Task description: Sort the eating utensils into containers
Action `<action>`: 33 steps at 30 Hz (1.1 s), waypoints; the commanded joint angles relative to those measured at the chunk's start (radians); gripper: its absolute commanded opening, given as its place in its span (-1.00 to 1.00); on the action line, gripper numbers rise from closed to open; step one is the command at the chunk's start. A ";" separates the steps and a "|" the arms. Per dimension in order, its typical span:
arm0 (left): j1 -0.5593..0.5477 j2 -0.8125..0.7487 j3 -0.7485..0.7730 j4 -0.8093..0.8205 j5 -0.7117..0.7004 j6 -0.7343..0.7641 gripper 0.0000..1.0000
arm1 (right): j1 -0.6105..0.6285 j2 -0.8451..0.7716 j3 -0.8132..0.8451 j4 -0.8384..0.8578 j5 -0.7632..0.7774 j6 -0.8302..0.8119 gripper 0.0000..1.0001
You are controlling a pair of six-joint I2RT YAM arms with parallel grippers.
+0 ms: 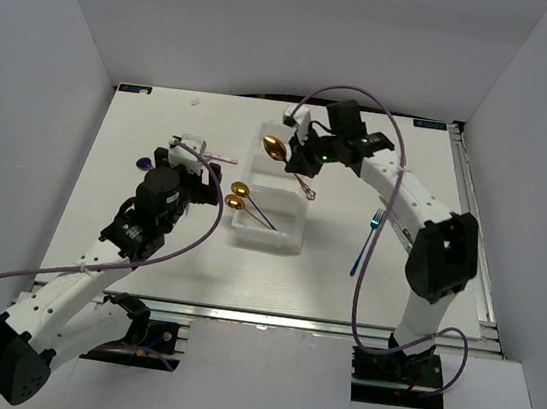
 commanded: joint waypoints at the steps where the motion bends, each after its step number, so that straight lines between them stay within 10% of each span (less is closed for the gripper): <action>1: 0.013 -0.043 -0.015 0.047 -0.072 0.021 0.89 | 0.056 0.086 0.152 0.047 -0.053 0.054 -1.00; 26: 0.040 -0.048 -0.023 0.055 -0.043 0.015 0.89 | 0.174 0.077 -0.141 0.352 0.003 0.177 -1.00; 33: 0.050 -0.036 -0.020 0.052 -0.017 0.003 0.89 | 0.176 0.023 -0.165 0.277 0.016 0.102 0.13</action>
